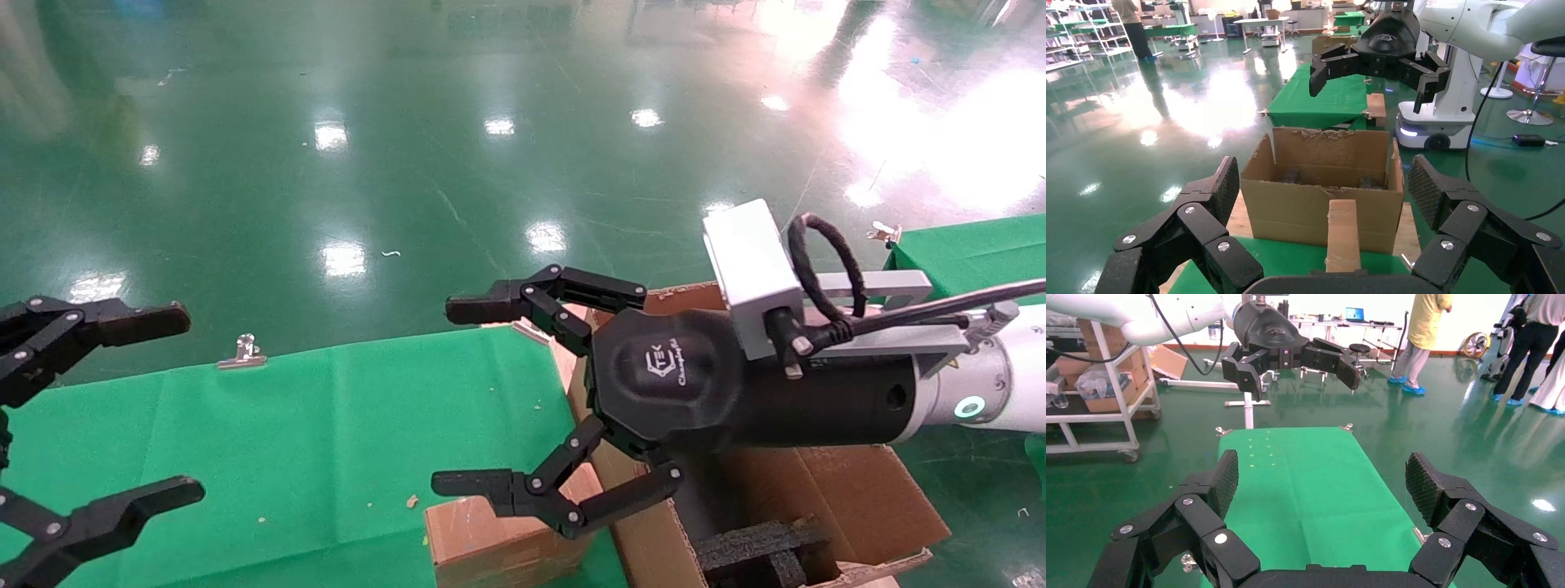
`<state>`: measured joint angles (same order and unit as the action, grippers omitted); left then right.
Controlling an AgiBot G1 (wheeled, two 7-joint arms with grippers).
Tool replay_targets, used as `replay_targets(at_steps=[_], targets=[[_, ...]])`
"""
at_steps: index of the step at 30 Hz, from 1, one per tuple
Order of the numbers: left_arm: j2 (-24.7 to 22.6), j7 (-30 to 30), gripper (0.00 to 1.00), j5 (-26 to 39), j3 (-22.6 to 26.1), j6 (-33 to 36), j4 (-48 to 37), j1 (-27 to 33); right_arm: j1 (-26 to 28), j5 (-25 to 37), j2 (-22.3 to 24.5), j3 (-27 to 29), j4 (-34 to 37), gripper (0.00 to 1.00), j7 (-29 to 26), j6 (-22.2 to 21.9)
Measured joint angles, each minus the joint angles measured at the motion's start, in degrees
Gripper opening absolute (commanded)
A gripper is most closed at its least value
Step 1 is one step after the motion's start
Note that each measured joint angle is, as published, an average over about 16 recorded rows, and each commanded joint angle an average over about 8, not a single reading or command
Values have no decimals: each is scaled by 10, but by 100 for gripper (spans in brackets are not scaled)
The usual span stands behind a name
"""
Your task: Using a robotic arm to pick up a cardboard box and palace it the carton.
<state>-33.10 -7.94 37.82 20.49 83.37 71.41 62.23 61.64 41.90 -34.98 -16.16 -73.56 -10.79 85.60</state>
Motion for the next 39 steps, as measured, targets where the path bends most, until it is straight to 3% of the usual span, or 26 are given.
replay_targets(at_steps=[2,3,10,17,28,39], targets=[[0,0,5,0,0,0,0,0,0,2,0,-1,0,100,0,0],[0,0,0,0,0,0,0,0,1,4,1,-2,-1,100,0,0],[0,0,0,0,0,0,0,0,19,43,0,-20,-1,100,-5,8],[0,0,0,0,0,0,0,0,67,130,-11,-67,1,100,-11,28],[0,0,0,0,0,0,0,0,173,278,-55,-192,19,100,-10,51],[0,0,0,0,0,0,0,0,255,361,-115,-320,57,100,18,50]])
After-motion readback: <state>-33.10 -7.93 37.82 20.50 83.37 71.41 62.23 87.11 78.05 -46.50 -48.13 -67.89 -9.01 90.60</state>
